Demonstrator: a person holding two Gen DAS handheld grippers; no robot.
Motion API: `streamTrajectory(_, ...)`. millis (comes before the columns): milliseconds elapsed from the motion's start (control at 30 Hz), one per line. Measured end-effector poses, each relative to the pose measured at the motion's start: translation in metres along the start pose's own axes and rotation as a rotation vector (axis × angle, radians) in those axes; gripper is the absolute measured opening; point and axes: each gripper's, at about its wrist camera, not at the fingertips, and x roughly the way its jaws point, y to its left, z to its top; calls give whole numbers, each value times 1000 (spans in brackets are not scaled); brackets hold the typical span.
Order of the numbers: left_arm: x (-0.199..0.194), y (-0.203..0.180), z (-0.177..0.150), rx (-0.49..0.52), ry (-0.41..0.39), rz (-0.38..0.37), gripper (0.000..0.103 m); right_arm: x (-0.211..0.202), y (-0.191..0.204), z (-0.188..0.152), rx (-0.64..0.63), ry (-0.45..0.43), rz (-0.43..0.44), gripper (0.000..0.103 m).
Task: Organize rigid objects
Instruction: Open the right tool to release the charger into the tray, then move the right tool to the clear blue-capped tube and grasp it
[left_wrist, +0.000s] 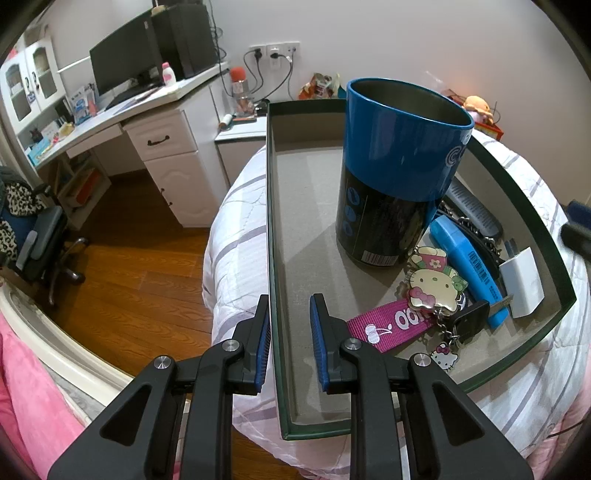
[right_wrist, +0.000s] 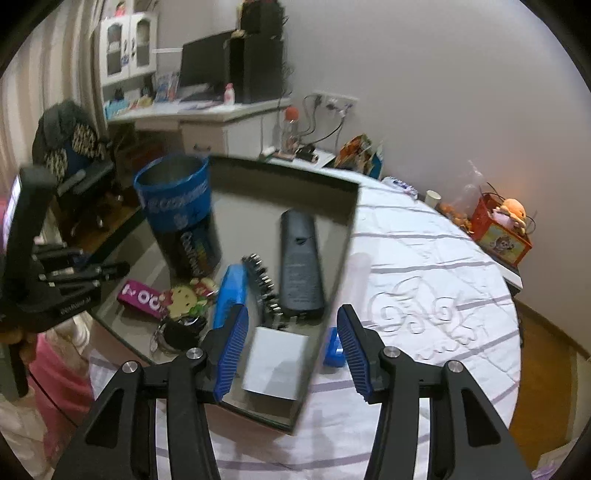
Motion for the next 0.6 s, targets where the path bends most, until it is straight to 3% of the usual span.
streamTrajectory(167, -1, 3, -1, 0, -1, 2, 19, -15, -43, -6, 92, -29, -53, 59)
streamTrajectory(333, -1, 6, -2, 3, 2, 12, 19, -3, -77, -23, 106, 40, -76, 60)
streamTrajectory(600, 0, 4, -3, 9, 4, 23, 19, 40, -63, -44, -34, 159, 36, 60)
